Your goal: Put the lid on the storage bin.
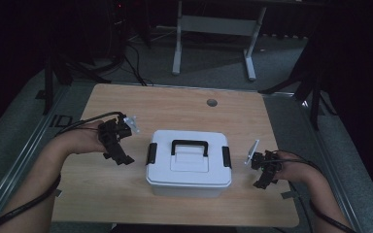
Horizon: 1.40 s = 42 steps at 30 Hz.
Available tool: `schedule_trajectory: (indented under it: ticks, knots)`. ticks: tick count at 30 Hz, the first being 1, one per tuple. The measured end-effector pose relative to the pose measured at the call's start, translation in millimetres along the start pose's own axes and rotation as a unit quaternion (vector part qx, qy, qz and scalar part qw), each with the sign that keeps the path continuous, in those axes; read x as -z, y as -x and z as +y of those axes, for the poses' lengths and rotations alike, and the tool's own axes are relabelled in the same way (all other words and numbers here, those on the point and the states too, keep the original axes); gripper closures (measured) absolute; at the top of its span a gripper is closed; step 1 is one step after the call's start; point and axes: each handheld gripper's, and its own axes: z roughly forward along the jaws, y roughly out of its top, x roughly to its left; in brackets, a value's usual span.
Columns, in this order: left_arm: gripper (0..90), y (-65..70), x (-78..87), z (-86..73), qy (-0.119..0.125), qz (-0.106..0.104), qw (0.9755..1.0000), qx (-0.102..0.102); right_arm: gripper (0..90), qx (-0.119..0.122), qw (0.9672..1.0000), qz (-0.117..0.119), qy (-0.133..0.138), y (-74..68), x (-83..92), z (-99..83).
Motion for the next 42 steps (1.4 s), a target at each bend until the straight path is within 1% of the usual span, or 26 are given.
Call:
schedule_trajectory:
  ticks: [2,4,6,8,10,12,14,15,16,18,19,20,22,25,27,30,32,33,35,36,38,42]
  knots:
    - [3.6,-1.1,-2.5,-5.2,0.004,0.001,1.0,0.001,15.1,-0.001,1.0,0.0,-0.002,-0.1,-0.9,-0.8]
    - [3.7,-2.6,-5.4,-10.4,0.009,-0.003,0.9999,0.009,15.1,-0.001,1.0,0.001,-0.002,-0.3,-1.6,-1.7]
    - [3.8,-3.1,-8.8,-14.4,0.011,-0.004,0.9999,0.009,15.1,-0.002,1.0,0.001,-0.002,-0.4,-2.3,-2.5]
    - [4.4,-3.5,-12.6,-19.0,0.011,-0.011,0.9999,0.006,15.1,-0.002,1.0,0.001,-0.004,-0.1,-3.4,-3.4]
    - [4.4,-2.8,-17.4,-24.0,0.008,-0.012,0.9999,-0.004,15.1,-0.003,1.0,0.002,-0.005,-0.4,-4.5,-4.1]
    - [4.4,-3.7,-21.0,-28.2,0.008,-0.018,0.9998,0.003,15.1,-0.004,1.0,0.002,-0.005,-0.5,-5.3,-4.7]
    - [4.4,-4.6,-24.8,-33.0,0.013,-0.015,0.9998,0.007,15.1,-0.006,1.0,0.003,-0.002,-0.4,-6.0,-5.5]
    - [4.4,-5.3,-26.8,-35.2,0.015,-0.019,0.9996,0.013,15.1,-0.006,1.0,0.003,-0.001,-0.2,-6.4,-6.0]
    - [4.4,-5.9,-28.5,-37.1,0.013,-0.021,0.9996,0.017,15.1,-0.007,1.0,0.004,-0.001,-0.4,-6.9,-6.4]
    - [4.4,-6.2,-31.5,-41.1,0.018,-0.019,0.9995,0.017,15.1,-0.009,0.9999,0.005,-0.005,-0.6,-8.4,-7.1]
    - [4.4,-6.2,-33.0,-43.3,0.018,-0.025,0.9993,0.023,15.1,-0.009,0.9999,0.004,-0.006,-0.9,-8.9,-7.3]
    - [4.4,-6.0,-34.3,-44.8,0.019,-0.026,0.9992,0.026,15.1,-0.011,0.9999,0.003,-0.005,-1.3,-9.2,-7.7]
    - [4.4,-4.6,-38.5,-49.4,0.018,-0.024,0.9993,0.024,15.1,-0.013,0.9999,0.004,-0.002,-1.6,-9.1,-8.5]
    - [4.4,-4.0,-46.1,-56.3,0.017,-0.029,0.9991,0.027,15.1,-0.016,0.9999,-0.002,0.003,-1.2,-9.1,-10.8]
    - [4.4,-3.9,-51.8,-61.5,0.015,-0.038,0.9985,0.036,15.0,-0.022,0.9997,-0.004,0.007,-0.8,-9.3,-12.5]
    - [4.4,-4.3,-59.7,-68.7,0.002,-0.037,0.9985,0.041,14.9,-0.026,0.9996,-0.006,0.005,-1.5,-11.3,-14.2]
    - [4.4,-4.7,-63.7,-72.7,0.0,-0.04,0.9981,0.047,13.6,-0.029,0.9995,-0.009,0.0,-2.1,-12.7,-14.8]
    - [4.4,-4.7,-65.3,-74.6,0.002,-0.039,0.9981,0.046,13.6,-0.031,0.9995,-0.011,0.002,-1.8,-13.2,-15.4]
    - [4.4,-4.5,-67.9,-77.3,0.003,-0.044,0.9976,0.053,13.5,-0.036,0.9992,-0.011,0.008,-1.6,-13.4,-16.2]
    - [4.4,-4.3,-69.1,-78.8,0.002,-0.044,0.9976,0.053,13.6,-0.037,0.9992,-0.012,0.01,-1.4,-13.5,-16.5]
    - [4.4,-3.8,-71.3,-81.7,0.007,-0.046,0.9974,0.055,13.5,-0.04,0.999,-0.013,0.013,-0.8,-14.0,-17.2]
    - [4.4,-3.5,-75.6,-88.3,0.011,-0.045,0.9971,0.06,13.5,-0.047,0.9987,-0.013,0.018,-1.0,-15.6,-18.7]
